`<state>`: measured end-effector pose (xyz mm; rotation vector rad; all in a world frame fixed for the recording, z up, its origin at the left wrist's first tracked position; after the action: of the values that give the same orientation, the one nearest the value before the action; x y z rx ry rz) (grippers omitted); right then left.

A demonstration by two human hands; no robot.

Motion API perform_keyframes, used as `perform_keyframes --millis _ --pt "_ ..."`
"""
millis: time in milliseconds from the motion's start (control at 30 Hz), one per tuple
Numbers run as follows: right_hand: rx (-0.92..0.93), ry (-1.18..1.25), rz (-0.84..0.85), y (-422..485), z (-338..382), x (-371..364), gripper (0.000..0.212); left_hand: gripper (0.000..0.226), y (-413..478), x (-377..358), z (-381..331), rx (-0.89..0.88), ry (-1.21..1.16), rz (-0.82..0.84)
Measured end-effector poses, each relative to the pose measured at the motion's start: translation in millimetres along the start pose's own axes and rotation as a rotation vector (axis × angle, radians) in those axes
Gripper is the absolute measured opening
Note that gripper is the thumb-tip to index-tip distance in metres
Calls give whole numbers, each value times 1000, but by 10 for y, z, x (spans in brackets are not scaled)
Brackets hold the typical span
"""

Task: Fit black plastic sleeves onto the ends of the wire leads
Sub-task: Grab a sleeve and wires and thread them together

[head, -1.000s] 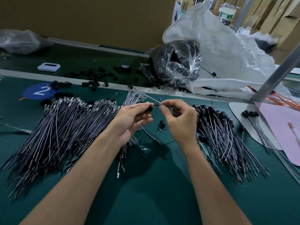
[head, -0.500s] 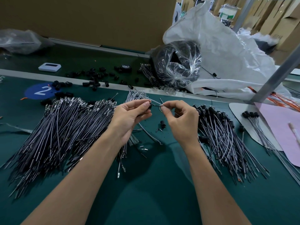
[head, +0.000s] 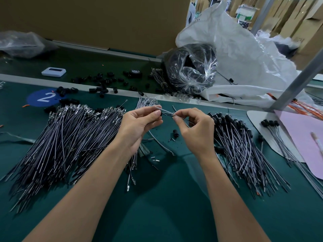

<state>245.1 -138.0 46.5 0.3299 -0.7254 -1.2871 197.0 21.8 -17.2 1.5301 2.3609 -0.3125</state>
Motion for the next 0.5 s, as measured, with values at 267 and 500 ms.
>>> perform_keyframes --millis 267,500 --pt "-24 -14 -49 10 -29 61 6 23 -36 -57 -48 -45 158 29" --pt "-55 -25 -60 14 -69 91 4 24 -39 -80 -69 -79 296 22"
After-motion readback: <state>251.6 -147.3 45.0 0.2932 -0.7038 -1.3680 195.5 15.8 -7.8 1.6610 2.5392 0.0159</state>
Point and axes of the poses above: each hand's wrist, its own y-axis towards the middle knuckle, its own x-axis out of the back of the hand, z = x × y, the point moved 10 cm from there along y, towards the middle knuckle, and after that the axes turned 9 degrees about y, right-handed, at the moved point
